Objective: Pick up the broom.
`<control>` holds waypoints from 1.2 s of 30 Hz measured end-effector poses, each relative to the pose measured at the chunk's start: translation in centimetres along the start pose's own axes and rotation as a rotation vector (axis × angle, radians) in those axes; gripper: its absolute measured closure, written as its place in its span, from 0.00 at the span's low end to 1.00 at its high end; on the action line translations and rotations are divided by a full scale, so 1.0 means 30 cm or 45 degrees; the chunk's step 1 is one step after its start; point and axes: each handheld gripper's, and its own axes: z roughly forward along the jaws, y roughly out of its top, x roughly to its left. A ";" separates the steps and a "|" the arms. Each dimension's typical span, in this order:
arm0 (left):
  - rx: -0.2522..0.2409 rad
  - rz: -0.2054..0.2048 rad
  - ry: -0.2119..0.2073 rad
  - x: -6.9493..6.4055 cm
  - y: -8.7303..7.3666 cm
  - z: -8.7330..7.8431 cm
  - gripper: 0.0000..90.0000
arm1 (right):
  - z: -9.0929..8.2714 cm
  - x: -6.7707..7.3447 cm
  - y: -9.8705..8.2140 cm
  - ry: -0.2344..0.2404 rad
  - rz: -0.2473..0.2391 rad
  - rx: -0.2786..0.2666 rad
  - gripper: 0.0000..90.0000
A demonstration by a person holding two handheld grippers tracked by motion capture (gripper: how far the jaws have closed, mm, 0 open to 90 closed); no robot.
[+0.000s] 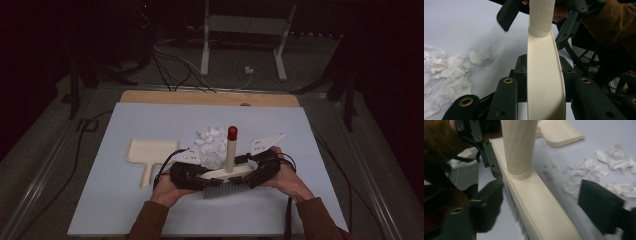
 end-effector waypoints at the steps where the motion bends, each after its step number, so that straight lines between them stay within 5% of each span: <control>1: 0.009 0.009 -0.007 -0.001 0.001 0.001 0.77 | 0.003 0.001 0.000 0.024 -0.012 0.006 0.36; 5: 0.008 0.020 -0.039 -0.004 0.001 0.002 0.77 | 0.025 0.014 -0.003 0.053 -0.097 0.096 0.40; 11: 0.016 0.036 -0.060 -0.001 -0.001 0.003 0.77 | 0.036 0.015 -0.010 0.146 -0.138 0.126 0.62; 17: 0.020 0.021 -0.031 0.000 -0.001 0.010 0.72 | 0.048 0.016 -0.015 0.181 -0.148 0.155 0.71; 26: -0.098 -0.088 0.138 0.013 0.002 -0.041 0.48 | 0.031 0.009 -0.027 0.148 -0.089 0.137 0.75; 34: -0.147 -0.133 0.386 0.017 -0.017 -0.104 0.06 | 0.011 -0.006 -0.030 0.058 -0.012 0.095 0.75; 36: -0.160 -0.164 0.438 0.025 -0.028 -0.123 0.02 | 0.008 -0.007 -0.029 0.053 -0.008 0.091 0.75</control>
